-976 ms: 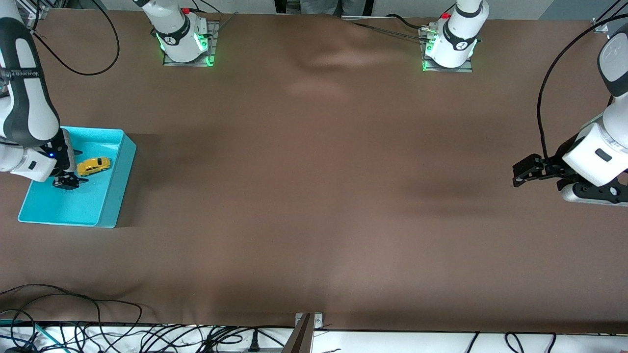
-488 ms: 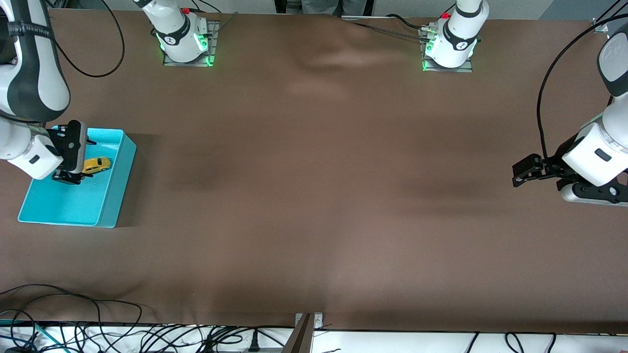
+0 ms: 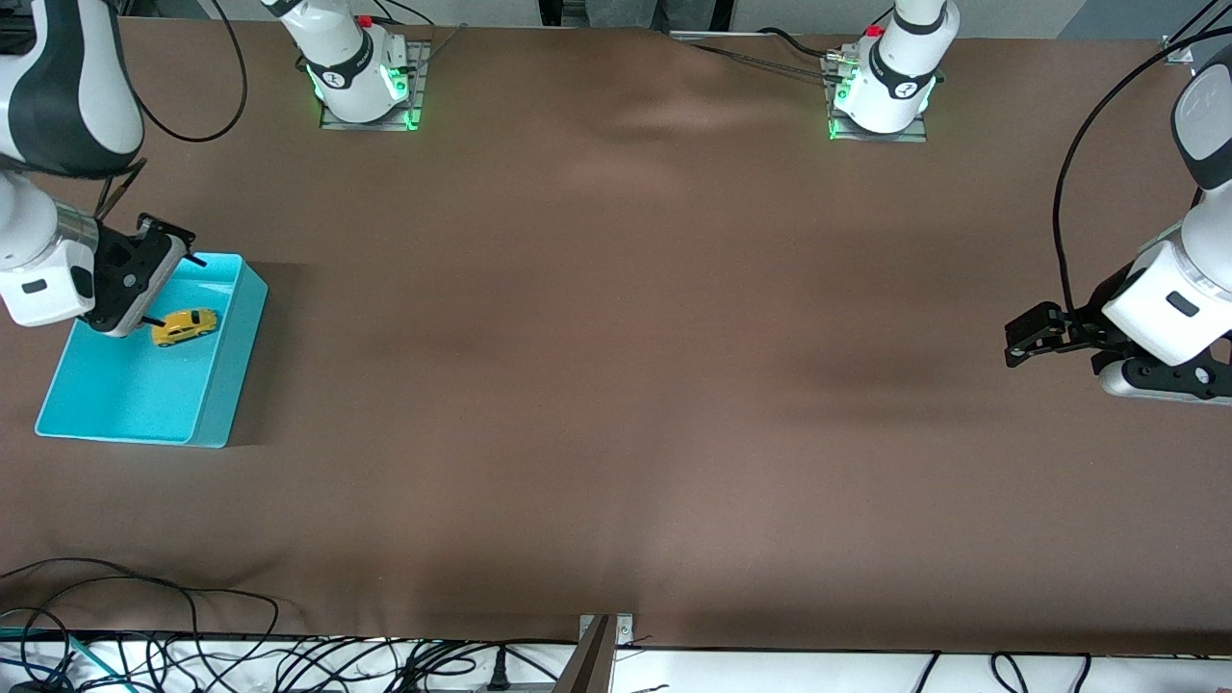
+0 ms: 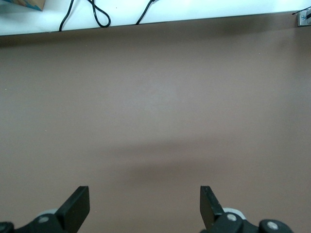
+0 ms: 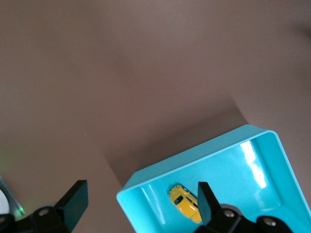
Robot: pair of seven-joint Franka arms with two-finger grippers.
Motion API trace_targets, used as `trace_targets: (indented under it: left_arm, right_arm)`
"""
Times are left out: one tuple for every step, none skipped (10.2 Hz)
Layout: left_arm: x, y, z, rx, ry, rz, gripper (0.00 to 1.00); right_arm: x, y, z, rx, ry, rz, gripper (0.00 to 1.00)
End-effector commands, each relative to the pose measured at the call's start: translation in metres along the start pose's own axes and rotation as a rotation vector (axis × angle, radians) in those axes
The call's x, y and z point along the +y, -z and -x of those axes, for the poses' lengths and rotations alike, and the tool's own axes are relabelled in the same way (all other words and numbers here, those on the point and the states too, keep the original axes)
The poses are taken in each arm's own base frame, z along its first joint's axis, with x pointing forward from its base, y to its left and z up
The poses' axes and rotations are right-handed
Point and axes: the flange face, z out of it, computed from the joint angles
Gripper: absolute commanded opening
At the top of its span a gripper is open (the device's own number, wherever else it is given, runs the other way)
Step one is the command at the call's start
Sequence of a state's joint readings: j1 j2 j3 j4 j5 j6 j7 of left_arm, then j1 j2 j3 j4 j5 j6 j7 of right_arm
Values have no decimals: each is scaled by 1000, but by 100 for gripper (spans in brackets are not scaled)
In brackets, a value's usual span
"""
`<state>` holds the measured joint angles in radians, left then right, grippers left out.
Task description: Wind up and store yellow beetle car
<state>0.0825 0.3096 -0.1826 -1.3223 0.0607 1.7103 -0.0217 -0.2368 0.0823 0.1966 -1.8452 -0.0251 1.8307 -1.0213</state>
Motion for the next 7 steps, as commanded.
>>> trace_targets:
  left_arm:
    - [-1, 8, 2, 5, -8, 25, 100]
    - [-1, 8, 2, 5, -8, 25, 100]
    - [1, 8, 2, 6, -13, 27, 100]
    - [3, 8, 2, 6, -16, 27, 100]
    - [4, 8, 2, 6, -17, 30, 100]
    - [4, 8, 2, 6, -17, 28, 100]
    - [3, 8, 2, 6, -15, 29, 100]
  right_arm:
    - [-25, 21, -10, 23, -213, -2, 100]
    - [-35, 33, -21, 65, -280, 0, 100]
    - [-45, 40, -34, 87, -375, -3, 100]
    - [-53, 53, -37, 99, -511, 6, 100]
    - [-66, 65, -42, 110, -595, 15, 100]
    - [-72, 76, -40, 122, -652, 25, 100]
    - [-70, 88, -33, 125, -714, 23, 100]
